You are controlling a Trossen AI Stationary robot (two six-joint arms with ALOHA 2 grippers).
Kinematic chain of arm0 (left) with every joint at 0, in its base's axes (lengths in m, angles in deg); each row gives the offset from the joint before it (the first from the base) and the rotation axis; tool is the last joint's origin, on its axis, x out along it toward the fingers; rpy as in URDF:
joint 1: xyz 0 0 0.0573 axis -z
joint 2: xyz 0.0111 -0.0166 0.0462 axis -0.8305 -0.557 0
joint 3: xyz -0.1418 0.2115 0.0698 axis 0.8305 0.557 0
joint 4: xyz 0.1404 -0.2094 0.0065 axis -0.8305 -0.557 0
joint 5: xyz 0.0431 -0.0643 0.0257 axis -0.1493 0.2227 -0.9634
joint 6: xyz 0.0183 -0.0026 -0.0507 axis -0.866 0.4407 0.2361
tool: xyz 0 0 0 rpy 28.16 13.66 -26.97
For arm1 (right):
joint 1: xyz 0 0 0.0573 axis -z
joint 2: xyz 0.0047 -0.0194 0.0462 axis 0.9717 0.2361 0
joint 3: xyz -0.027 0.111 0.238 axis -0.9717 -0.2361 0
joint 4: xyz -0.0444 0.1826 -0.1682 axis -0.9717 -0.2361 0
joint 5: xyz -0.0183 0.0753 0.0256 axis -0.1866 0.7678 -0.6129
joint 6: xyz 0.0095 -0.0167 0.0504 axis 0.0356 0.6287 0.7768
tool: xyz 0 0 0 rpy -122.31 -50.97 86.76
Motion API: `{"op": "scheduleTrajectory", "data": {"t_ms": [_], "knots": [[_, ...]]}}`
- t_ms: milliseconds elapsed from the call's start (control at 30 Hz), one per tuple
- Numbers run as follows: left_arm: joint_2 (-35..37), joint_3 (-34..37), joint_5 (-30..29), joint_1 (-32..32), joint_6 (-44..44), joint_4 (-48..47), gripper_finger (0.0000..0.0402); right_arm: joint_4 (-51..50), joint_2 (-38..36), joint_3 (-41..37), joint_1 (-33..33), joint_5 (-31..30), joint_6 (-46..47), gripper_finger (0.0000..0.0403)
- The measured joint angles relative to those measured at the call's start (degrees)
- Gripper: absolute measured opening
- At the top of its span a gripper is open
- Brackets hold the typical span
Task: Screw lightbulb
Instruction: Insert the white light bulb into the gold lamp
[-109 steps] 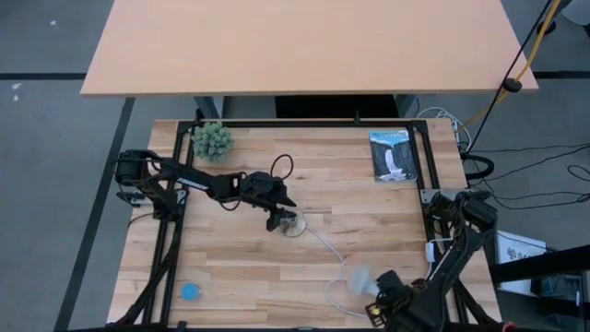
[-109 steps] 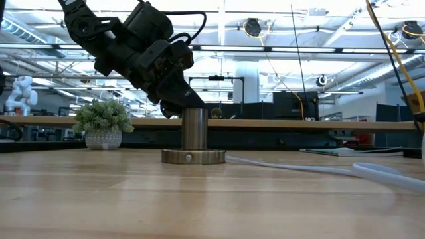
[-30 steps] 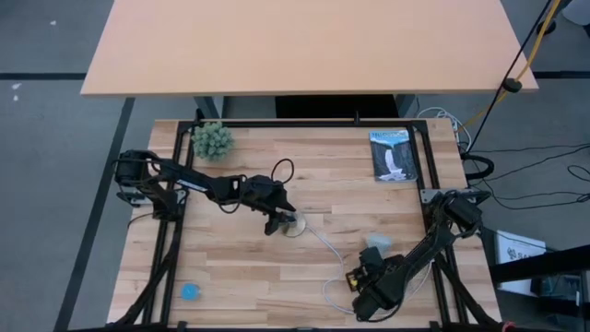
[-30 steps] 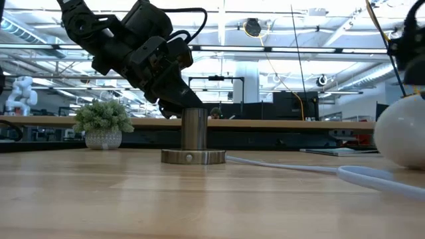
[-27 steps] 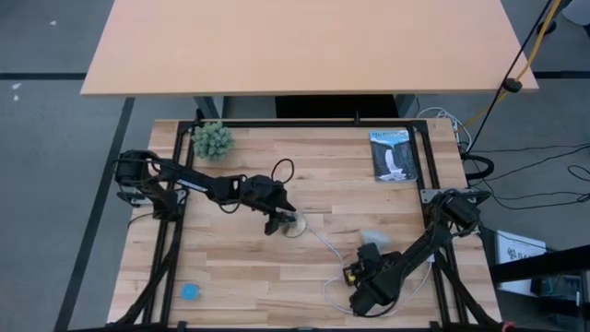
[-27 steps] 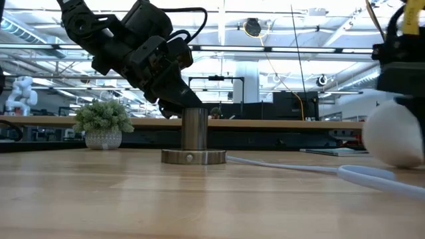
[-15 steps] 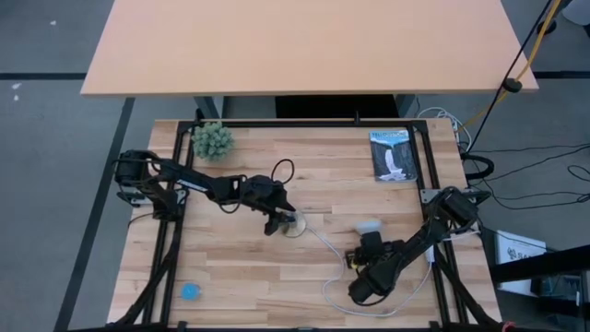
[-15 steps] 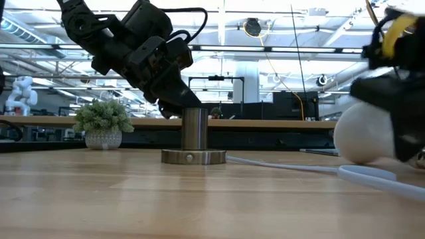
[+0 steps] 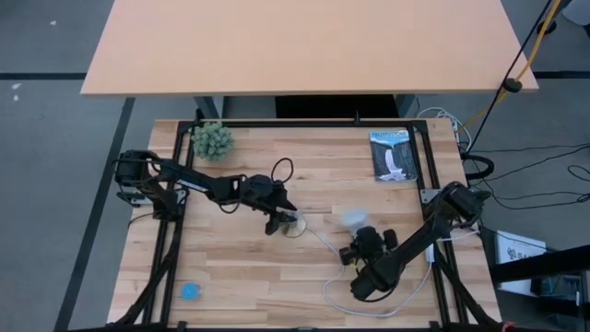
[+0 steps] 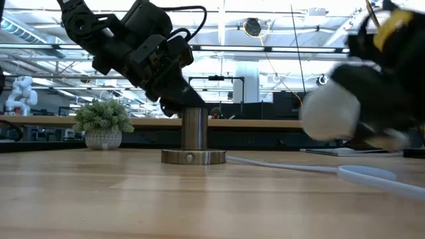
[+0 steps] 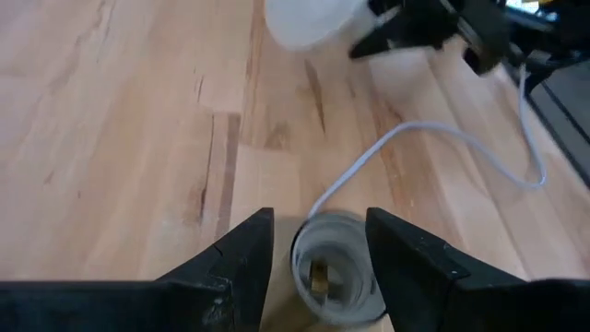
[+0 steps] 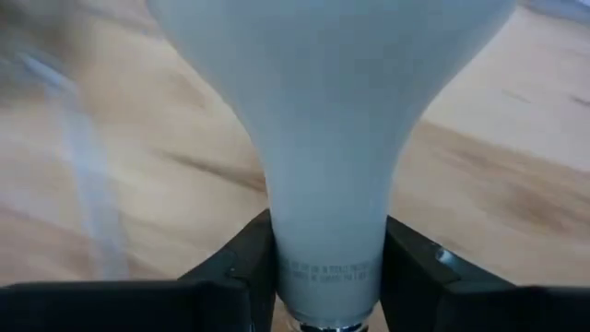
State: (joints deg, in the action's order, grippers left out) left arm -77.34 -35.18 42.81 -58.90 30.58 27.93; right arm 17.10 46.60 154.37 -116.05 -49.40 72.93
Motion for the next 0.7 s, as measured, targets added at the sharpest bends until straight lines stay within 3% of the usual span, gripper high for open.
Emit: {"op": "scheduleTrajectory", "data": {"t_ms": [167, 367, 433, 567, 700], "knots": [[0.07, 0.00, 1.72, 0.00, 0.22, 2.00, 0.0178, 14.42, -3.70, 0.00, 0.12, -16.23, -5.51, 0.0131], [2.84, 0.02, 4.46, 1.77, -1.31, 1.76, 0.0178, 34.15, -5.50, 0.02, 0.13, -24.23, -29.36, 0.0131], [5.73, -0.02, 4.20, 2.75, -1.56, 2.34, 0.0178, 37.26, -5.80, 0.04, 0.37, -24.65, -35.97, 0.0131], [14.36, -0.02, 2.26, 4.41, -3.76, -2.72, 0.0178, 37.01, -6.76, 0.04, 3.25, -23.04, -40.07, 0.0131], [23.60, -0.02, -4.39, 6.21, -5.55, -12.86, 0.0178, 41.43, -7.26, 0.04, 11.55, -11.88, -52.02, 0.0131]]}}
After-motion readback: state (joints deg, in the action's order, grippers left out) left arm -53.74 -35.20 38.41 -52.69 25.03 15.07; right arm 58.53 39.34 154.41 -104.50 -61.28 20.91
